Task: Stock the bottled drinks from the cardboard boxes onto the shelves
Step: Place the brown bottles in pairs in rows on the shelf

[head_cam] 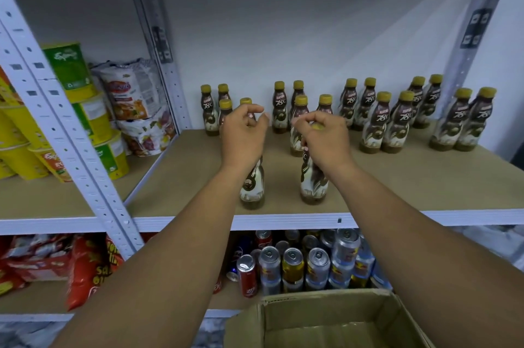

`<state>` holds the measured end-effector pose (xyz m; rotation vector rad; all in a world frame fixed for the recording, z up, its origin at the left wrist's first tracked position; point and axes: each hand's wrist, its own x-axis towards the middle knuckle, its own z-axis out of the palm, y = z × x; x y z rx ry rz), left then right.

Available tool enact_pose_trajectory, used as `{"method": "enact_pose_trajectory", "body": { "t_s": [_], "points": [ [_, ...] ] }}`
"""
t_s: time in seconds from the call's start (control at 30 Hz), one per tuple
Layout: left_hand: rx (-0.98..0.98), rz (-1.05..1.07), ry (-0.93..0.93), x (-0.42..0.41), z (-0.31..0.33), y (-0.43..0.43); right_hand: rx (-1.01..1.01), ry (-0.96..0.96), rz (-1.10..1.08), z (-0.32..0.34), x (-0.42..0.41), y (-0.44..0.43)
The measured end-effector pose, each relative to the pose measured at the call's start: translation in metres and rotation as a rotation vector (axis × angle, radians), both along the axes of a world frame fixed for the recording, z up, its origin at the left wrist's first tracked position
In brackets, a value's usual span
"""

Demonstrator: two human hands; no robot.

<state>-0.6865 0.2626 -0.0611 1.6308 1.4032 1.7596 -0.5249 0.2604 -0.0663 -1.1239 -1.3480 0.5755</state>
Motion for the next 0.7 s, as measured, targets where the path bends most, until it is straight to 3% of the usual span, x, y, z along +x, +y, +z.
{"method": "enact_pose_trajectory", "body": {
  "t_s": [0.7],
  "points": [
    [-0.002,-0.009,0.095,-0.012,-0.025,-0.026,-0.066,-0.010,0.140,-0.035,0.016,-0.034]
  ]
}}
